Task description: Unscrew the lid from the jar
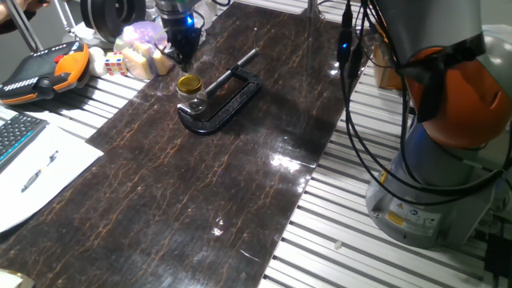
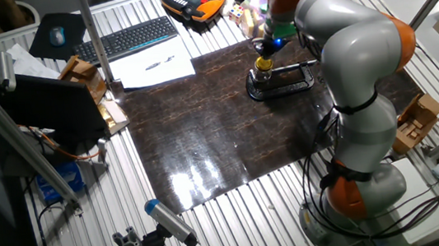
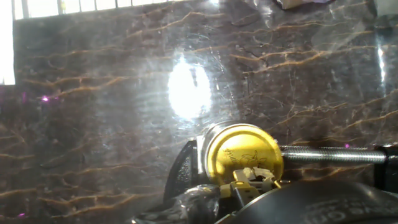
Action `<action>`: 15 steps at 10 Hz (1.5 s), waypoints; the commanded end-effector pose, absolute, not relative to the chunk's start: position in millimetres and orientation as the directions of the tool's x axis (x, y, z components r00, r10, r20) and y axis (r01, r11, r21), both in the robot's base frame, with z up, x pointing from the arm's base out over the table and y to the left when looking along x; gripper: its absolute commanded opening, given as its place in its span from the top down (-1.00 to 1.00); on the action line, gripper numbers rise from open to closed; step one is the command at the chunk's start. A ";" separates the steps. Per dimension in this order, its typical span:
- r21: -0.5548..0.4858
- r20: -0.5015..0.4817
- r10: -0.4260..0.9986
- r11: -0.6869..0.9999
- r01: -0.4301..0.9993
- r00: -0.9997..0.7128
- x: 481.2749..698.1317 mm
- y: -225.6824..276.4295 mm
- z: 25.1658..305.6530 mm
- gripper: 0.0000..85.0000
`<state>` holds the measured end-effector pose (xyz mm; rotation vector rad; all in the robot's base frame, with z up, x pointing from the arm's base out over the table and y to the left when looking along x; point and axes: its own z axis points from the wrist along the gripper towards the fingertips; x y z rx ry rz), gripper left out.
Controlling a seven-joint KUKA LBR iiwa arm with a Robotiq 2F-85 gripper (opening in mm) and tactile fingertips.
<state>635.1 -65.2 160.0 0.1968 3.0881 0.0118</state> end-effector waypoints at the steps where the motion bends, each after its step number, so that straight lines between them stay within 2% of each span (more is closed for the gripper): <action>1: 0.014 -0.040 0.157 0.988 0.157 -0.987 635.4 -65.0 159.6 0.96; 4: 0.018 -0.022 0.334 0.943 0.333 -0.942 636.2 -64.0 158.3 0.87; 5: 0.034 -0.069 0.275 0.961 0.273 -0.959 634.5 -64.2 160.3 0.87; 6: 0.046 -0.079 0.332 0.943 0.329 -0.940 635.7 -64.3 159.7 0.96; 7: 0.064 -0.061 0.501 0.865 0.497 -0.863 636.8 -63.9 158.3 0.98; 8: 0.060 -0.016 0.605 0.795 0.603 -0.796 636.7 -63.5 158.1 0.98; 10: 0.051 0.005 0.732 0.681 0.731 -0.682 637.5 -63.1 159.8 0.98; 11: 0.057 -0.010 0.823 0.568 0.821 -0.568 638.5 -63.2 161.5 0.98; 15: 0.044 -0.031 0.956 0.293 0.955 -0.292 637.8 -64.1 165.3 0.98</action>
